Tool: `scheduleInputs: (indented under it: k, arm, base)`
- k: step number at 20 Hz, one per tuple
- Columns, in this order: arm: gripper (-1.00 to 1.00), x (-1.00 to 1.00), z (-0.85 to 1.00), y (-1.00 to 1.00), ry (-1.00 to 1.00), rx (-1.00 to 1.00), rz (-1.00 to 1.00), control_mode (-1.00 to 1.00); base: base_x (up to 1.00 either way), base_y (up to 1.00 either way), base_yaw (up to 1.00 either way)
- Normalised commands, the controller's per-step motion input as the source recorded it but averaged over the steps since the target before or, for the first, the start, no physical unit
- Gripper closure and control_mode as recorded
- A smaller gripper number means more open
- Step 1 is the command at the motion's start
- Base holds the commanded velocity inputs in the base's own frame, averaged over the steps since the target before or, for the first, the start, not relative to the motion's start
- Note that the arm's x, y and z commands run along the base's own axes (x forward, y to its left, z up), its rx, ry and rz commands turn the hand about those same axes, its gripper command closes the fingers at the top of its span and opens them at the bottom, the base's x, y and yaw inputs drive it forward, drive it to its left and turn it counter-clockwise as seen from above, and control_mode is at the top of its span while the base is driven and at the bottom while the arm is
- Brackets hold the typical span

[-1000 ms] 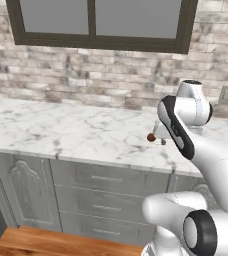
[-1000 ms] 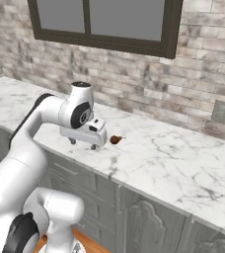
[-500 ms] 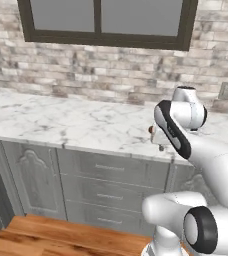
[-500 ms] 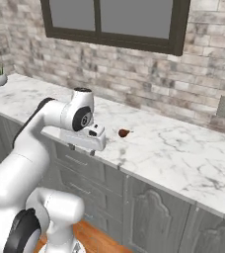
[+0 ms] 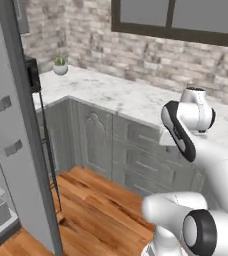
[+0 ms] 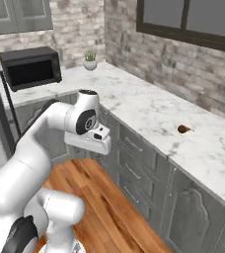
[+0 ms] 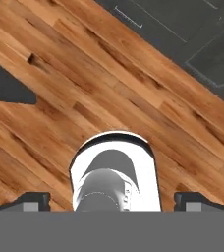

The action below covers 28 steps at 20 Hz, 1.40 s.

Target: Open the fridge, remove the pear, tomato, and chicken drumstick, and place them on any counter.

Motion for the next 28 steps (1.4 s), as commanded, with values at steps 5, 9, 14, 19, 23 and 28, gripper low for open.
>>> scheduleInputs:
  k: [5,9,14,19,23,28]
  arm:
    - [-1.0,0.0,0.0,0.0,0.0,0.0,0.0,1.0]
    - [-1.0,0.0,0.0,0.0,0.0,0.0,0.0,1.0]
    - [-1.0,0.0,0.0,0.0,0.0,0.0,0.0,1.0]
    - [-1.0,0.0,0.0,0.0,0.0,0.0,0.0,1.0]
    - [-1.0,0.0,0.0,0.0,0.0,0.0,0.0,1.0]
    - [-1.0,0.0,0.0,0.0,0.0,0.0,0.0,1.0]
  base:
    - [-0.41,0.04,0.81]
    - [-0.32,0.28,0.8]
    - [-0.07,0.65,0.73]
    - [0.43,0.7,0.5]
    - [0.97,0.46,0.24]
    - [1.0,-0.06,0.08]
